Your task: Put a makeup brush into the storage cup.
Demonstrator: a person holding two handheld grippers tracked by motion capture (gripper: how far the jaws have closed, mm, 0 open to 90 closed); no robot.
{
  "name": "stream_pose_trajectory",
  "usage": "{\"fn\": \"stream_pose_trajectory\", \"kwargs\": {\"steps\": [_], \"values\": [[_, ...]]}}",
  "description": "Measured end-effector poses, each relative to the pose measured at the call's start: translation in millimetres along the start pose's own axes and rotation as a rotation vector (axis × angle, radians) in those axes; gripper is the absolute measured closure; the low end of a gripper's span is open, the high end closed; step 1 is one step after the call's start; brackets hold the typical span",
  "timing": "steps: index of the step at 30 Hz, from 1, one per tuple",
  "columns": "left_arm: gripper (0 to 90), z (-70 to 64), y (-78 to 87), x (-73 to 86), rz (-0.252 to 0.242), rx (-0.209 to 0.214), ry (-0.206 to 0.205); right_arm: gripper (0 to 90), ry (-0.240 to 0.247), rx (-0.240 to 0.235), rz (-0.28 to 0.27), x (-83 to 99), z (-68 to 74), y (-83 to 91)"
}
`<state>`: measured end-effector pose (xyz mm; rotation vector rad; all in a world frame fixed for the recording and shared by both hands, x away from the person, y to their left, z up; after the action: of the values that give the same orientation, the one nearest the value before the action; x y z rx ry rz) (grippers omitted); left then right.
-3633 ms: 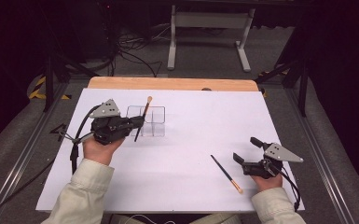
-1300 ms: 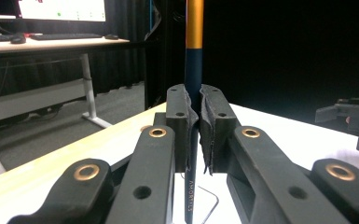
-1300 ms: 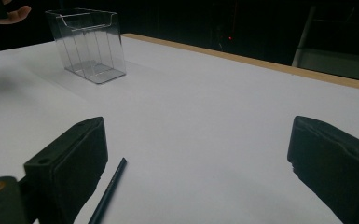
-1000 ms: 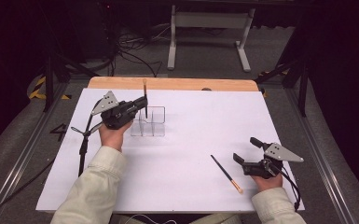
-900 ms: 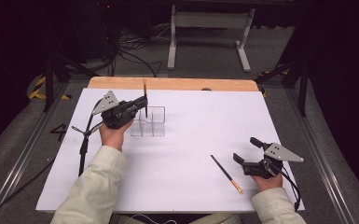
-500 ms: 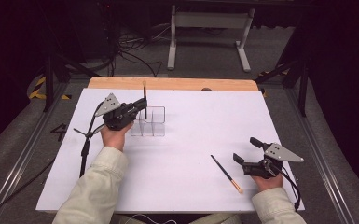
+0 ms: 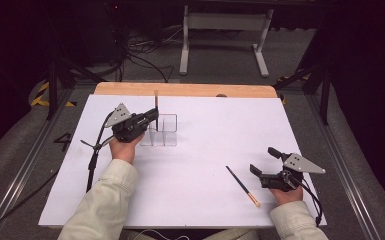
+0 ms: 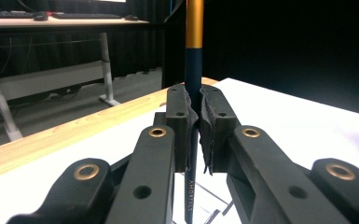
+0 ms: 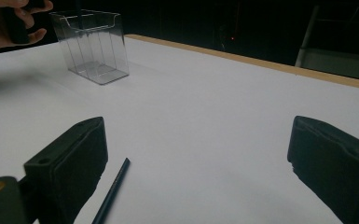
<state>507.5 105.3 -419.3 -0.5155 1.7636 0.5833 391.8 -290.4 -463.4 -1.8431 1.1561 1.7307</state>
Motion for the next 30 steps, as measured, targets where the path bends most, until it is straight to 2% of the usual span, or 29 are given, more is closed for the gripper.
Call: {"fn": "stream_pose_trajectory", "kwargs": {"steps": [13, 14, 16, 20, 22, 30], "values": [[81.5, 0.3, 0.8, 4.3, 0.022, -0.022, -0.003, 5.5, 0.000, -0.001, 0.000, -0.1, 0.2, 0.0], [73.4, 0.6, 1.0, 3.2, 0.013, -0.028, 0.000, 5.5, 0.000, -0.001, -0.001, -0.2, 0.3, 0.1], [56.2, -0.3, 4.1, 0.1, 0.004, -0.016, 0.039, 5.5, 0.001, -0.001, -0.002, -0.2, 0.3, 0.2], [41.1, -2.9, 12.1, -2.1, 0.024, -0.008, 0.044, 5.5, 0.004, -0.001, -0.003, -0.5, 0.2, 0.3], [34.1, -4.7, 15.4, -2.7, 0.023, 0.007, 0.058, 5.5, 0.004, -0.001, -0.004, -0.7, 0.2, 0.4], [20.6, -19.6, 47.8, -5.2, 0.043, 0.073, 0.080, 6.2, 0.008, 0.007, -0.021, -8.3, -0.9, 7.1]]}}
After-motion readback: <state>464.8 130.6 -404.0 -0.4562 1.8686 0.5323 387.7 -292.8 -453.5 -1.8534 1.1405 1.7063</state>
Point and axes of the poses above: each handheld gripper's, and its own axes: y roughly backward along the jaws, x roughly out of its underside, z roughly to its left, the point moved 7 cm from there along -y, roughly forward along the jaws, and after that the axes turned 10 degrees about y, right-handed, at the moved point
